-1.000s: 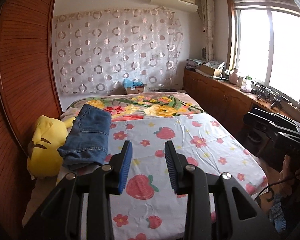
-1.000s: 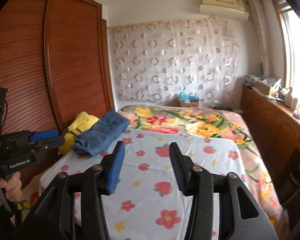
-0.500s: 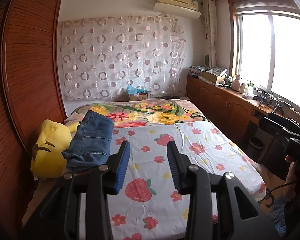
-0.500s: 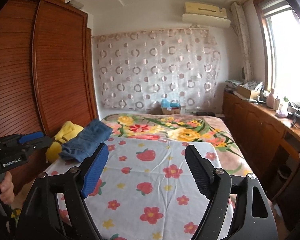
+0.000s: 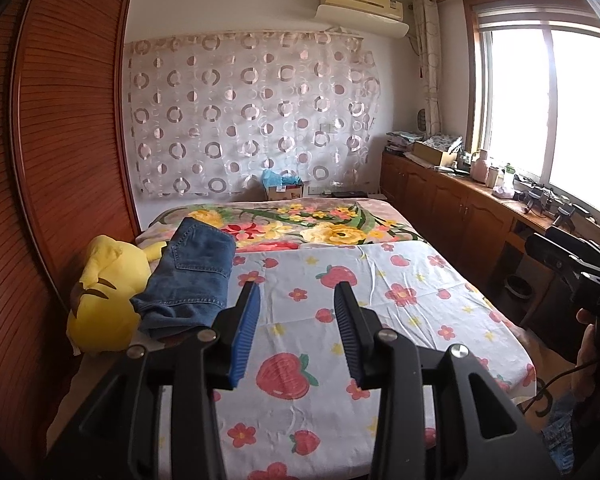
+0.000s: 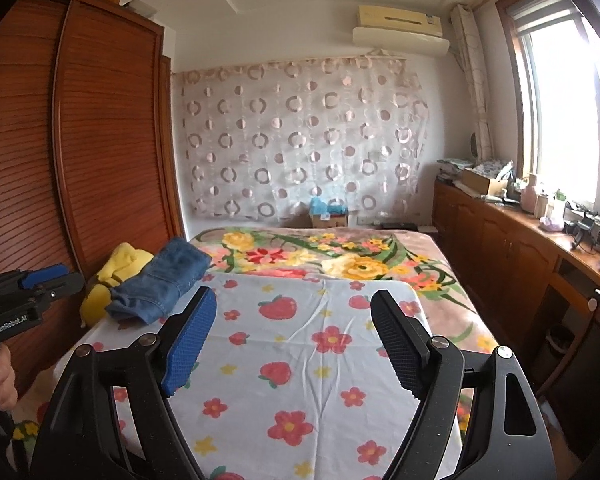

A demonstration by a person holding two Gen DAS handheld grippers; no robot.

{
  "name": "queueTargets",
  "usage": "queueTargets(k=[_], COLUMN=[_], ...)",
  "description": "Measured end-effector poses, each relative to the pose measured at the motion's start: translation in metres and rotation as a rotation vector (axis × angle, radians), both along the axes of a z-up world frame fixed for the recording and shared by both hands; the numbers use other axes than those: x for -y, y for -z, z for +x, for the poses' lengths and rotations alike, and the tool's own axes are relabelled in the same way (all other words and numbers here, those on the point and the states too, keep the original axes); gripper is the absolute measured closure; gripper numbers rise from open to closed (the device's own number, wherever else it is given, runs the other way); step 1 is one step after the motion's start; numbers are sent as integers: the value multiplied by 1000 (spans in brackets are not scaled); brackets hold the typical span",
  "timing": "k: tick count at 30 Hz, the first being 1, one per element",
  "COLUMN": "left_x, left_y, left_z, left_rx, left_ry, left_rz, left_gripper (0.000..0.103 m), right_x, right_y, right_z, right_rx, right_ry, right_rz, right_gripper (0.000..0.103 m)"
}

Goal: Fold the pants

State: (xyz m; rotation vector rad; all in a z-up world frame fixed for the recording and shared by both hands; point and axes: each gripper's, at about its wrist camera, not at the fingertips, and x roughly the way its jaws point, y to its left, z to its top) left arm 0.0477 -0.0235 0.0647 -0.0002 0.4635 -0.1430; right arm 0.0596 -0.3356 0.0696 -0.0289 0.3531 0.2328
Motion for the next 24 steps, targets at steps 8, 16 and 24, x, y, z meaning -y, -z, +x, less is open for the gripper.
queueTargets(k=[8, 16, 24], left_x=[-4, -5, -5], left_y=[1, 1, 2], left_z=[-1, -1, -1], left_rx=[10, 11, 10], left_ry=[-16, -14, -15], left_rz=[-1, -1, -2], left_gripper=[65, 65, 65], right_x=[3, 3, 5], right_y=[1, 2, 5], right_z=[2, 3, 3], right_rx=[-1, -1, -5], right_ry=[4, 5, 4], right_rz=[-4, -5, -4], right_gripper=[22, 22, 21])
